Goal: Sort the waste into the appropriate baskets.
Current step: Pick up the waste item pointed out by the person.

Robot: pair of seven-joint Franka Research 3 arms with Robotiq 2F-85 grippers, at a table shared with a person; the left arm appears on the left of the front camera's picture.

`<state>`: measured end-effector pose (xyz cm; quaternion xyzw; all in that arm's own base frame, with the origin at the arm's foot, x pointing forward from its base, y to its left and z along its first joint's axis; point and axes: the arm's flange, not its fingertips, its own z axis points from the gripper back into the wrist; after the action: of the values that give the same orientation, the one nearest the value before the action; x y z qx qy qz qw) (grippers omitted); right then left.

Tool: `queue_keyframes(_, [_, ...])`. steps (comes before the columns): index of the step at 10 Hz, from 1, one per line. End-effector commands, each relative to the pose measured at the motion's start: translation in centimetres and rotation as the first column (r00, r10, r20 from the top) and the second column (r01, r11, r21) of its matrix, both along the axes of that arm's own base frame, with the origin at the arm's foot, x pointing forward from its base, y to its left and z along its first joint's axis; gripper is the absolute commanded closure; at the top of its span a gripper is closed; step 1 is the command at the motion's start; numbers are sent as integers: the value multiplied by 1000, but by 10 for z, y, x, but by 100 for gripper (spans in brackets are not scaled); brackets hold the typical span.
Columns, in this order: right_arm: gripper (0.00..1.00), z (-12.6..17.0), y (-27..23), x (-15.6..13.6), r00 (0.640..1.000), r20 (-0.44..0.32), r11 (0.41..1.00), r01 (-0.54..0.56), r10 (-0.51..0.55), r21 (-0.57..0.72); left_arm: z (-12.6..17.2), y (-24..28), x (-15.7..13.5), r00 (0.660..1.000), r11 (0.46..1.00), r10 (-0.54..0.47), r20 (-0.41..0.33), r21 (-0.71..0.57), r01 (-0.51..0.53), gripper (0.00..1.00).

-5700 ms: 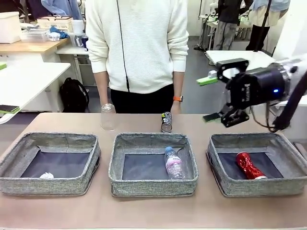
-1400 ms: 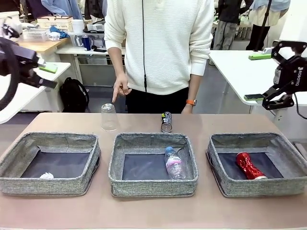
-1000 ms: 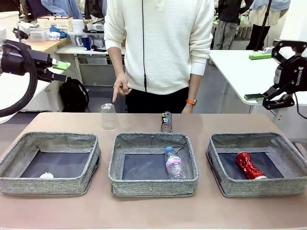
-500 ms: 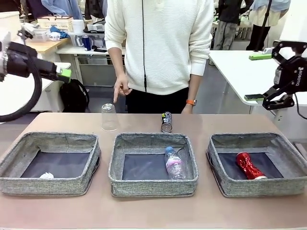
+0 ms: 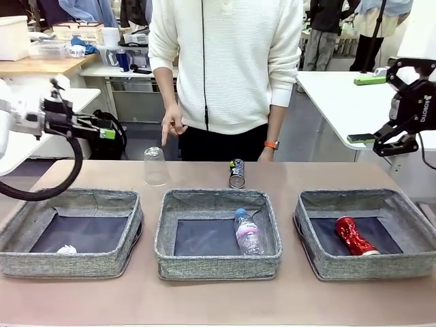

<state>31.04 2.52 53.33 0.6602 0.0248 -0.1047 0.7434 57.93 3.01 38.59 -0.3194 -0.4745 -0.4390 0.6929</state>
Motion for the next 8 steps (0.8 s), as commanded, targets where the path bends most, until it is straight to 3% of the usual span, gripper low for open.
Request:
queue_keyframes(1, [0,3,0,0,1000,10,1000,2,-2,21,-2,-22,25,1000,995,-5,-27,95,7,0])
queue_keyframes(2, [0,3,0,0,1000,10,1000,2,-2,21,-4,-36,37,984,992,28,-177,125,-6,0])
queue_keyframes(3, [0,3,0,0,1000,10,1000,2,-2,21,-11,-5,15,1000,999,10,-3,42,-10,0])
queue_keyframes(4, [0,3,0,0,1000,10,1000,2,-2,21,-11,-5,15,1000,999,10,-3,42,-10,0])
queue_keyframes(5, [0,3,0,0,1000,10,1000,2,-2,21,-17,-25,29,998,996,21,-61,89,-15,0])
queue_keyframes(6, [0,3,0,0,1000,10,1000,2,-2,21,-29,-35,21,990,965,-137,-33,219,141,0])
queue_keyframes(7, [0,3,0,0,1000,10,1000,2,-2,21,-42,-36,24,971,941,-225,-79,240,238,0])
queue_keyframes(8, [0,3,0,0,1000,10,1000,2,-2,21,-48,-34,24,968,932,-236,-85,264,250,0])
